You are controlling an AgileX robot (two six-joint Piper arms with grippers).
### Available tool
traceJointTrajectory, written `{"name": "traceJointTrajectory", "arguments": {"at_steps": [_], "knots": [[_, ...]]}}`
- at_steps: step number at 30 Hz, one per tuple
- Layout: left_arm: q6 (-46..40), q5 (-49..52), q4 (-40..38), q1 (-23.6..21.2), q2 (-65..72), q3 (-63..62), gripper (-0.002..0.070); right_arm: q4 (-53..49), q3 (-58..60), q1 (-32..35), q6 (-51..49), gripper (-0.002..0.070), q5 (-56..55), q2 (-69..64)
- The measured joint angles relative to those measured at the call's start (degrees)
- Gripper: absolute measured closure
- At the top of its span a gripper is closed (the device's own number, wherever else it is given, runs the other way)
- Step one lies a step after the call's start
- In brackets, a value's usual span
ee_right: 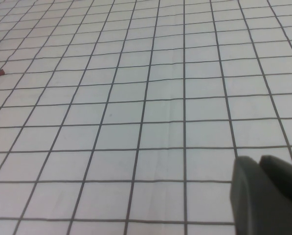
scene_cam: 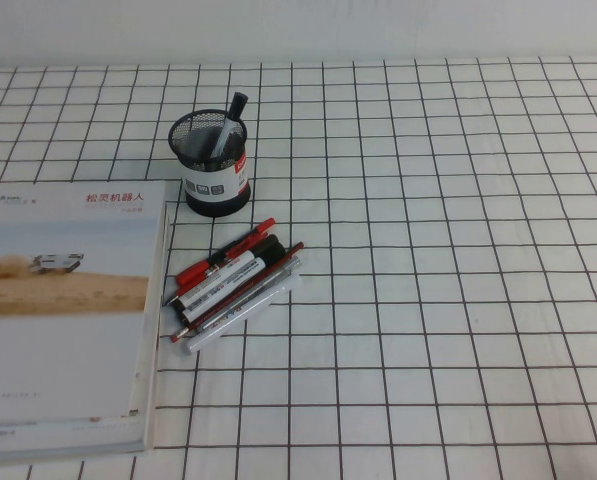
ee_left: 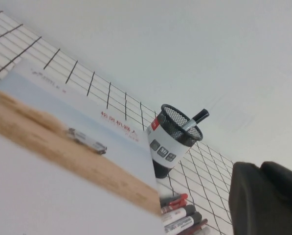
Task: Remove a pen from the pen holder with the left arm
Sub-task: 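Take a marker out of the pen holder and lay it on the table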
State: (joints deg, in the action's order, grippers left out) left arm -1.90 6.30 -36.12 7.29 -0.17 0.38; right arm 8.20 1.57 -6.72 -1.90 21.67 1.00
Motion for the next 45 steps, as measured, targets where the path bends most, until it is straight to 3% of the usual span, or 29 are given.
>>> {"name": "traceJointTrajectory", "arguments": {"at_steps": [8,16,22,29,37,41,45], "knots": [[-4.5,7.2,5.4,0.0,20.4,-18.0,0.0675,0.0,0.0,0.0,0.0,0.0691,0.0,0.0],[-17.5,12.2,6.3,0.0,45.1,-33.4,0.0675,0.0,0.0,0.0,0.0,0.0691,0.0,0.0],[-29.3,12.1,3.2,0.1,55.6,-40.0,0.0675,0.0,0.0,0.0,0.0,0.0691,0.0,0.0],[-41.6,10.3,-3.1,4.7,68.1,-48.3,0.0675,0.0,0.0,0.0,0.0,0.0691,0.0,0.0],[-46.1,8.9,-4.1,6.3,84.3,-60.9,0.0672,0.0,0.0,0.0,0.0,0.0691,0.0,0.0],[-47.0,9.3,-4.1,6.3,91.4,-66.2,0.0594,0.0,0.0,0.0,0.0,0.0691,0.0,0.0],[-50.3,10.1,-4.4,6.3,96.9,-71.8,0.0417,0.0,0.0,0.0,0.0,0.0691,0.0,0.0]]}}
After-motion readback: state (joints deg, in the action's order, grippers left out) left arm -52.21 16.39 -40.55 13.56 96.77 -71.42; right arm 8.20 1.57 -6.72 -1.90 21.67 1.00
